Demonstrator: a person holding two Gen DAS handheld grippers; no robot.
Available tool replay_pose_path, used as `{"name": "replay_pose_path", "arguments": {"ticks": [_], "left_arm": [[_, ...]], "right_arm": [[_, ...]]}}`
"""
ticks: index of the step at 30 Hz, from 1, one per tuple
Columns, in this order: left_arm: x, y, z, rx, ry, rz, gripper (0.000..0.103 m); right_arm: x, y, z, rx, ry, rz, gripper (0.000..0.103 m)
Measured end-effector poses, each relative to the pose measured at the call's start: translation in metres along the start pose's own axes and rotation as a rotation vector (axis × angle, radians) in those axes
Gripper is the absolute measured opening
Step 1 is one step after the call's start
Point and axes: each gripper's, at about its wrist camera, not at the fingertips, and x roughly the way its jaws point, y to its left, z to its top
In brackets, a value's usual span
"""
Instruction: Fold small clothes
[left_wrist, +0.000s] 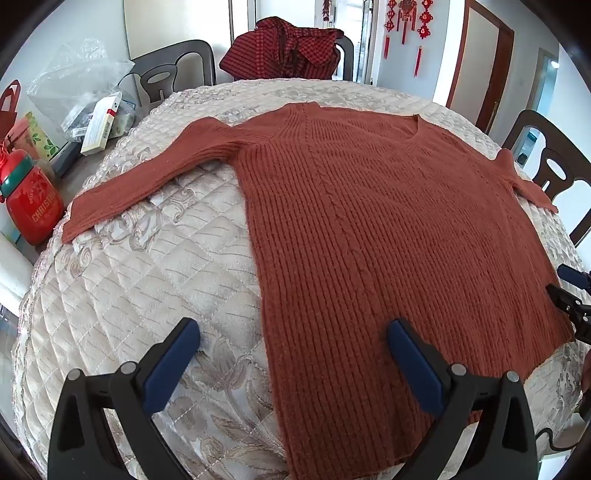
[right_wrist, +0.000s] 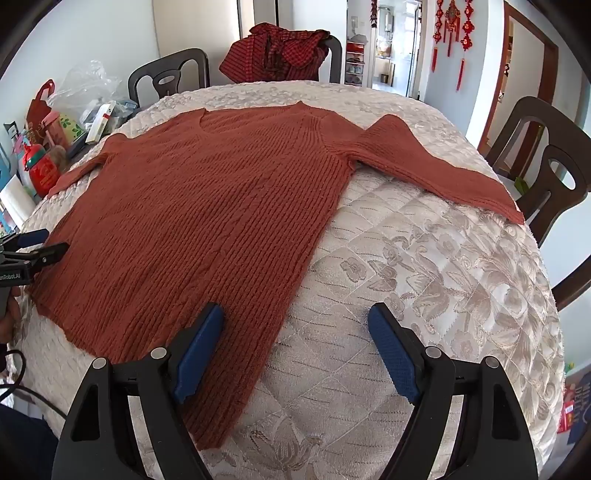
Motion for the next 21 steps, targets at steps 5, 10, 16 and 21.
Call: {"name": "replay_pose_path", "arguments": {"ticks": [5, 10, 16, 21], "left_arm": [[0.0, 0.0005, -0.0001, 0.0, 0.0, 0.0, 0.103], [-0.0024, -0.0023, 0.0, 0.002, -0.002, 0.0, 0.103], [-0.0025, -0.0019, -0.0008, 0.002, -0.003, -0.001, 0.103], [-0.0025, -0.0018, -0.0011, 0.002, -0.002, 0.0, 0.103]], "right_arm": [[0.0, 0.0001, -0.0001, 0.0, -0.001, 0.0, 0.081], [0.0001, 0.0002, -0.0002, 0.0, 0.0, 0.0, 0.081], [0.0, 0.0005, -0.0003, 0.0, 0.0, 0.0, 0.081], [-0.0001, 0.0007, -0.0003, 0.0, 0.0, 0.0, 0.081]]}}
